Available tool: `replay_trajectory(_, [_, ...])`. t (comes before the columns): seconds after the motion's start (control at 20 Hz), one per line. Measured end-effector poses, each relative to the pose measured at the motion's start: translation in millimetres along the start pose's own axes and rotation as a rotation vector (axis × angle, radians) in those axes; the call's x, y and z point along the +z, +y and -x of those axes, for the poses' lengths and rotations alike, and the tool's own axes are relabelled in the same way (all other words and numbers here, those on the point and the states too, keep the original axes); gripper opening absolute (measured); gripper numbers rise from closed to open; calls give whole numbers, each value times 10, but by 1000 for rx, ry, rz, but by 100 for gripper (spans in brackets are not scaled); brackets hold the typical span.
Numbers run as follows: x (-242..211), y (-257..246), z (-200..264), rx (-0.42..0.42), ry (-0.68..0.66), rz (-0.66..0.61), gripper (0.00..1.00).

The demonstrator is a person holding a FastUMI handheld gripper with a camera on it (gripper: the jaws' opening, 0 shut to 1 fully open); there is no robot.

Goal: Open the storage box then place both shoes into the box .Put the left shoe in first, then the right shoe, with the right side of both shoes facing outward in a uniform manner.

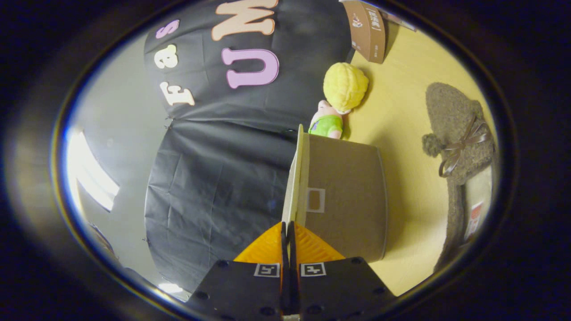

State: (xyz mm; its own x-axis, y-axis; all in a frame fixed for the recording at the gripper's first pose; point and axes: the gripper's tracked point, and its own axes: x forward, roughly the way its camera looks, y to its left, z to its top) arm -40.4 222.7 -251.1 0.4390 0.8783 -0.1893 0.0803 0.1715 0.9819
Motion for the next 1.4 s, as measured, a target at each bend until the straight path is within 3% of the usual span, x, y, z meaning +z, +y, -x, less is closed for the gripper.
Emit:
replay_trajectory(0.2, [-34, 144, 35, -28, -3, 80, 3])
replay_trajectory(0.7, [-57, 1154, -212, -54, 9, 287, 5])
replay_trajectory(1.05, [-211, 1846, -737, -14, 38, 389, 5])
replay_trajectory(1.4, [-512, 1942, -1337, -8, 111, 392, 6])
